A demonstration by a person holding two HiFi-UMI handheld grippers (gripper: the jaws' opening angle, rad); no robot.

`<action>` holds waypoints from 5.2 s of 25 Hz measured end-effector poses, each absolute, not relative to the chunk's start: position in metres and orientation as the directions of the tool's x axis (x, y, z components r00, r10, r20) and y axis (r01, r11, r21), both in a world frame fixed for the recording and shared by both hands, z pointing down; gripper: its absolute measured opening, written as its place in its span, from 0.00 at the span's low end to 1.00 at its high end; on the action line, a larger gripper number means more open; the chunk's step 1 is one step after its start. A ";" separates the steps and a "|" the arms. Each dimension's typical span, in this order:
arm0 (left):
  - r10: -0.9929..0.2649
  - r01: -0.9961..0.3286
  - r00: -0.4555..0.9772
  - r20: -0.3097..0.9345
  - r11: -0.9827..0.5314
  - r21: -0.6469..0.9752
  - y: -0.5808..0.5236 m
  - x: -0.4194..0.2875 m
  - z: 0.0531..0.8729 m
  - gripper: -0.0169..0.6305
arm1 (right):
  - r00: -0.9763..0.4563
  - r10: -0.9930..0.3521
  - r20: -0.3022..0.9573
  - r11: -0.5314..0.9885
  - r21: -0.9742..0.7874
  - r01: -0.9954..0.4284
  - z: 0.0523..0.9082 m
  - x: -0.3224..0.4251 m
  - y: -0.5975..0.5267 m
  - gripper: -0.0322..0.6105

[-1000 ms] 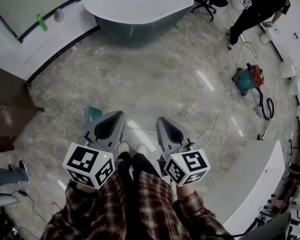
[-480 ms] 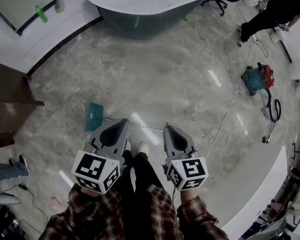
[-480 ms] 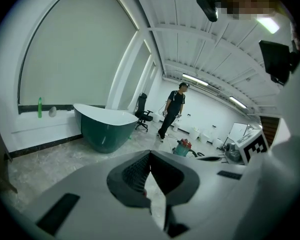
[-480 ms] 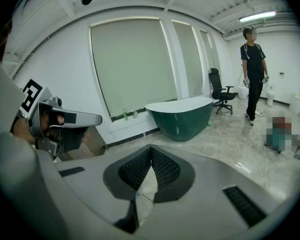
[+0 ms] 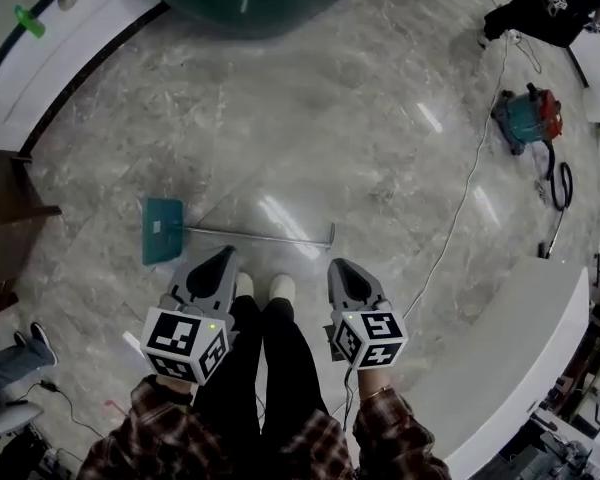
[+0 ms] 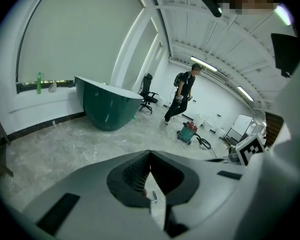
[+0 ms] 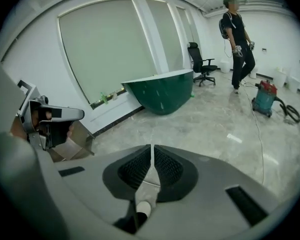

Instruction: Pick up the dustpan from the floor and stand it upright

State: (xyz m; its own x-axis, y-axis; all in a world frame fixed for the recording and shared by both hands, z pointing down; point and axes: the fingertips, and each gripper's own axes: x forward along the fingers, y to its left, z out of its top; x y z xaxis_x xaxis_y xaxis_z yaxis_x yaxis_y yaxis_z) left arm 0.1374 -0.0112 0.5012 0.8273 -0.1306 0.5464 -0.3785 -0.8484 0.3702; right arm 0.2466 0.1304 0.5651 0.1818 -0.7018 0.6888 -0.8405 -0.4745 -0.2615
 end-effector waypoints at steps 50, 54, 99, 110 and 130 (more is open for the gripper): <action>-0.049 -0.336 0.782 0.621 -0.873 0.354 -0.042 0.245 1.061 0.04 | 0.161 -0.236 0.958 -0.799 -0.097 -0.593 1.219 0.372 0.262 0.27; -0.045 -0.332 0.776 0.629 -0.877 0.347 -0.043 0.243 1.063 0.04 | 0.169 -0.231 0.958 -0.808 -0.092 -0.582 1.230 0.369 0.266 0.26; -0.183 -0.394 0.857 0.481 -0.835 0.384 -0.088 0.209 0.549 0.04 | 0.333 -0.291 0.897 -0.722 0.023 -0.692 0.684 0.378 0.149 0.22; -0.288 -0.495 0.826 0.484 -0.781 0.380 -0.102 0.100 0.503 0.04 | 0.217 -0.468 0.857 -0.432 -0.007 -0.902 0.589 0.261 0.030 0.25; -0.575 -0.750 0.661 0.483 -0.480 0.455 -0.119 -0.160 0.436 0.04 | -0.087 -0.537 0.839 -0.091 -0.160 -0.983 0.520 0.014 -0.090 0.26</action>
State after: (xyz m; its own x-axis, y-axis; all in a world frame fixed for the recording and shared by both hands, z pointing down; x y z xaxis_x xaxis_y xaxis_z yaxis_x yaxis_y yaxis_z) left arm -0.1601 -0.1186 0.4360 0.6605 -0.5747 0.4831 -0.7502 -0.4796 0.4551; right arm 0.0143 -0.0902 0.5200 -0.0868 -0.5367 0.8393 -0.9830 -0.0910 -0.1598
